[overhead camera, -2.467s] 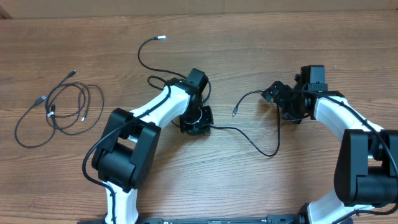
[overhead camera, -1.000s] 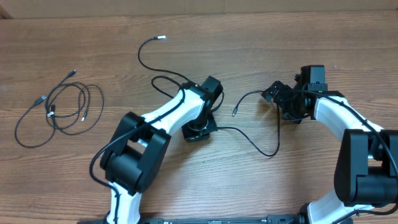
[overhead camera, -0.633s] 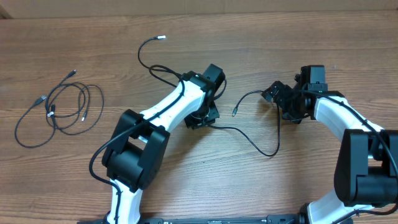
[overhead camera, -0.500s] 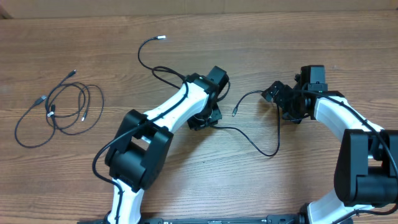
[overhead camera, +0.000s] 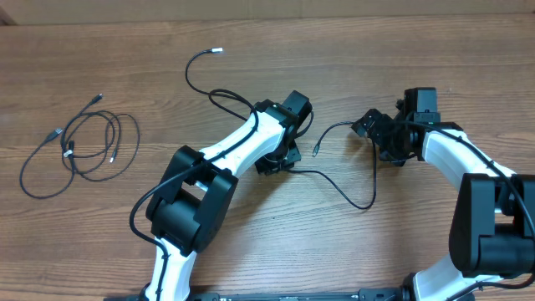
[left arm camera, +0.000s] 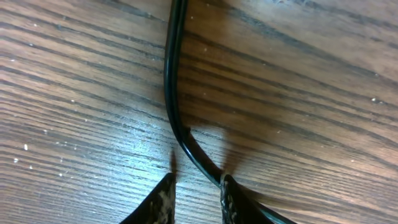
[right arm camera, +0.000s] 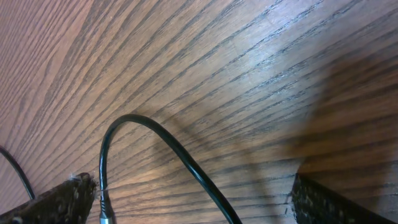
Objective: Untangle cables
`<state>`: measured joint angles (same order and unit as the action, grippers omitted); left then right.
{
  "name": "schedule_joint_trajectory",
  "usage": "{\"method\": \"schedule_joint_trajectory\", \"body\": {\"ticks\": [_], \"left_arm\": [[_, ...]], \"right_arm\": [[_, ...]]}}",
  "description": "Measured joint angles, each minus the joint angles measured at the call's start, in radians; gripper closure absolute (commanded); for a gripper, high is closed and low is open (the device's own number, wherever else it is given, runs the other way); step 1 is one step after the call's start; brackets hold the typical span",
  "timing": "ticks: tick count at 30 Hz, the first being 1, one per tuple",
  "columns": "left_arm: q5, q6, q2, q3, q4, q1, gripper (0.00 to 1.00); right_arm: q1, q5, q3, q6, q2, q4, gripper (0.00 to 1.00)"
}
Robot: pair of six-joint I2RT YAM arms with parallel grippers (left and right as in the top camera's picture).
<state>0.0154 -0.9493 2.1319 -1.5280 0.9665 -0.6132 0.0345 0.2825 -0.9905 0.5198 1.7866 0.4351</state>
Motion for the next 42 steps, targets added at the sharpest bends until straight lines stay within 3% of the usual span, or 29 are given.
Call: {"method": "schedule_joint_trajectory", "body": {"ticks": [12, 16, 19, 25, 33, 40, 42], "left_arm": [[-0.024, 0.006, 0.012, -0.006, -0.016, 0.1, 0.67], [-0.044, 0.006, 0.012, -0.006, -0.039, 0.105, 0.77], [-0.054, 0.005, 0.012, -0.006, -0.041, 0.105, 0.96], [-0.073, 0.027, 0.012, -0.006, -0.003, 0.105, 0.94], [-0.085, 0.247, 0.026, -0.005, 0.196, 0.118, 0.94], [-0.134, 0.317, 0.054, 0.009, 0.354, 0.154, 0.85], [-0.15, 0.325, 0.059, 0.012, 0.378, 0.157, 0.93]], "right_arm": [[0.0, 0.0, 0.0, 0.0, 0.0, 0.0, 0.0], [0.0, 0.0, 0.0, 0.0, 0.0, 0.0, 0.0], [0.0, 0.0, 0.0, 0.0, 0.0, 0.0, 0.0], [0.0, 0.0, 0.0, 0.0, 0.0, 0.0, 0.0], [0.0, 0.0, 0.0, 0.0, 0.0, 0.0, 0.0], [0.0, 0.0, 0.0, 0.0, 0.0, 0.0, 0.0], [0.0, 0.0, 0.0, 0.0, 0.0, 0.0, 0.0]]}}
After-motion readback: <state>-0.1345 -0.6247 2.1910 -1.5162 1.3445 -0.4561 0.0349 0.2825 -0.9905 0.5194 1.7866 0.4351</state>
